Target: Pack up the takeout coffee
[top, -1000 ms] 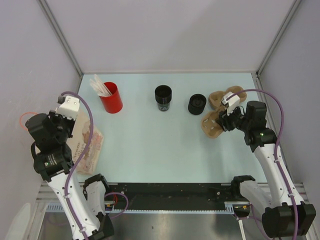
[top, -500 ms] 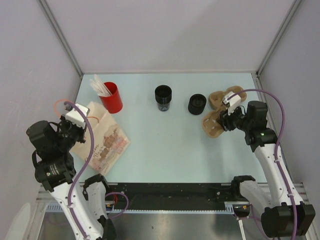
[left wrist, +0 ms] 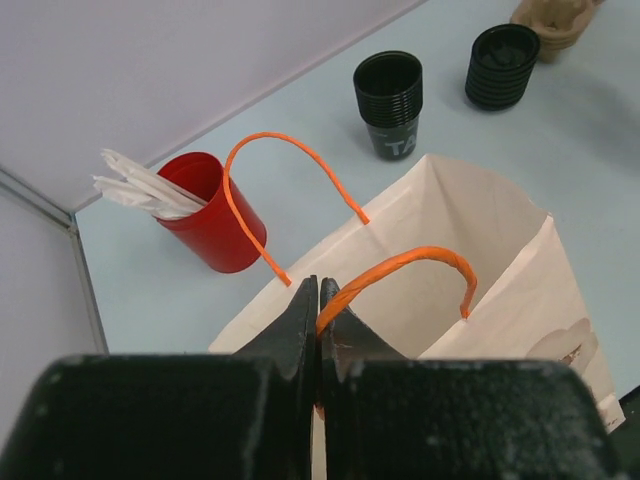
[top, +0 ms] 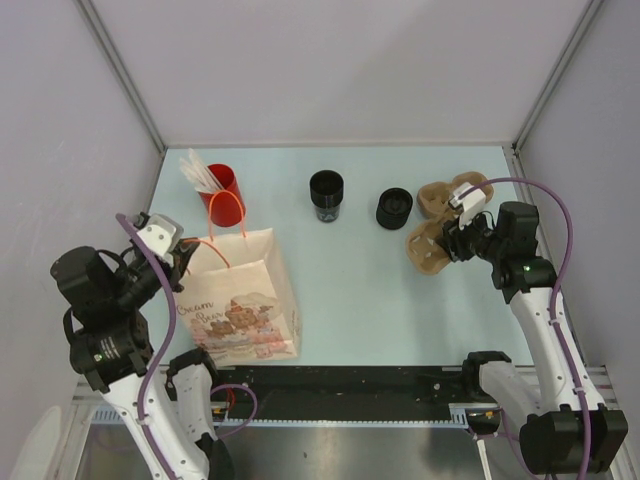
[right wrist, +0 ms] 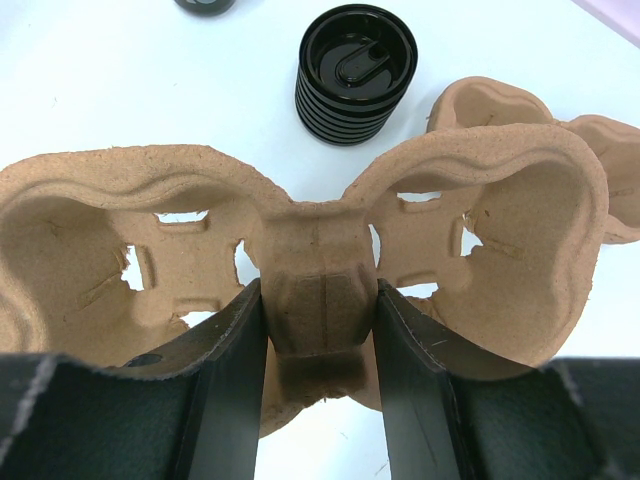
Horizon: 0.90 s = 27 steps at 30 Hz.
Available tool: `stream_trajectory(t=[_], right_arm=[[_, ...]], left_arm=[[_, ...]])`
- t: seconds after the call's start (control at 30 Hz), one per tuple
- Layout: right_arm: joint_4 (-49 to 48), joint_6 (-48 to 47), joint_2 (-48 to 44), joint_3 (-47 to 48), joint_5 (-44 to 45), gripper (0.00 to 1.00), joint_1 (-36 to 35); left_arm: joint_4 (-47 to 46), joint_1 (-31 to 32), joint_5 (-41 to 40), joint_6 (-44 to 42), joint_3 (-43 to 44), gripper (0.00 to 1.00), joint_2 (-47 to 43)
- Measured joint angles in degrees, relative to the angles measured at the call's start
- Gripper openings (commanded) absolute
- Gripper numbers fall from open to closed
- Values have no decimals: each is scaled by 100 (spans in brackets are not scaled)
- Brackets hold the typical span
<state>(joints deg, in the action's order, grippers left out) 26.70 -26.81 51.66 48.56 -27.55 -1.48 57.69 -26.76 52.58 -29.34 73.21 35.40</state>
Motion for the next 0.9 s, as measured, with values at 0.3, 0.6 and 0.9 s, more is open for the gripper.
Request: stream_trajectory(t=[0.3,0.6,0.9], right_arm=[[0,4,0,0,-20,13,24],[0,4,0,0,-44,13,83],[0,4,0,-2,-101,13,85]], left_arm=[[-378,168,26,656,299,0,299],[-1071,2597,-1742,1309,413,0,1126],[-1545,4566,-3495,1545,402,0,1853]])
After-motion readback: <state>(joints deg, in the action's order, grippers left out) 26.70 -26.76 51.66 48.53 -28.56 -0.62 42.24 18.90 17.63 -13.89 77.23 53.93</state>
